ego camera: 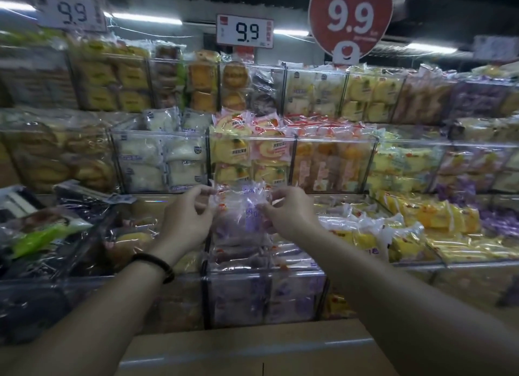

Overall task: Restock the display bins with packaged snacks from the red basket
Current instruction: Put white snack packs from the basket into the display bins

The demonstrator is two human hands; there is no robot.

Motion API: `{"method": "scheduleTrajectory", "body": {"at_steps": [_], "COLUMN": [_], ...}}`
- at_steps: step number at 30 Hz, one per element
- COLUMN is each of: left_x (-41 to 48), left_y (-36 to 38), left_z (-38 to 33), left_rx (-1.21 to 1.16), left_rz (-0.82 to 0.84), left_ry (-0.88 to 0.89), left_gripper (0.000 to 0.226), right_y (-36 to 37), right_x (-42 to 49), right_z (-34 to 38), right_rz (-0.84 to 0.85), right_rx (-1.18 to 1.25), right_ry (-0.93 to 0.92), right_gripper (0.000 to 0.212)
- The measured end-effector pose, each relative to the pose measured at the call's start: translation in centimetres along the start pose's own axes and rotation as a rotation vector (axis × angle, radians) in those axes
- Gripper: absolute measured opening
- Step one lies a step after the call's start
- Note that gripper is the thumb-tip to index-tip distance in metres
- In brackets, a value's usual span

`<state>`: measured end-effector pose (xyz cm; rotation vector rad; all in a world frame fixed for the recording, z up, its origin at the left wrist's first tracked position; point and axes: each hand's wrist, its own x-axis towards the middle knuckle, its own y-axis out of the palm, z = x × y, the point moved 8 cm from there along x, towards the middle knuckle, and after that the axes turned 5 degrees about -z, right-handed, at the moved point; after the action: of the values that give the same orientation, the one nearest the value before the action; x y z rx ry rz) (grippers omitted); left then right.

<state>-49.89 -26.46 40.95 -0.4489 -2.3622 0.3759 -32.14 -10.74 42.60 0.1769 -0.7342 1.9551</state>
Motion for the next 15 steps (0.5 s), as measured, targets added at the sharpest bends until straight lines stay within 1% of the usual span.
{"method": "scheduleTrajectory", "body": {"at_steps": [2,4,5,8,10,13,15], "left_x": [-0.7,-1.4,-1.5,-1.3,-1.3,-1.4,-1.6], "left_y": [1.1,2.2,2.6,3.1,3.2,3.7,3.7], "left_z": [0.2,0.2,0.4,1.0,1.2,0.9,0.4], "left_rx": [-0.012,0.112,0.19,0.328,0.391,0.475,0.534], "left_rz": [0.114,0.188,0.184,0.132,0.111,0.163,0.208], "left_ry": [-0.004,0.074,0.118,0.131,0.113,0.099,0.094], "left_gripper": [0.042,0.068,0.075,0.071,0.071,0.078,0.074], "right_y": [0.9,1.3,1.4,1.1,1.5,1.9,1.2], "right_x": [-0.1,-0.3,-0.3,-1.1,-1.7,-2.6,-2.7], "right_z": [-0.2,-0.4,-0.6,-0.2,0.2,0.8,1.1], "right_rz": [0.029,0.05,0.044,-0.046,-0.081,-0.019,0.032], "right_rx": [-0.087,-0.157,-0.172,-0.116,-0.206,-0.331,-0.376], "right_ry": [-0.045,-0.07,-0.079,-0.127,-0.217,-0.27,-0.249], "right_gripper": [0.019,0.027,0.031,0.045,0.046,0.047,0.049]}}
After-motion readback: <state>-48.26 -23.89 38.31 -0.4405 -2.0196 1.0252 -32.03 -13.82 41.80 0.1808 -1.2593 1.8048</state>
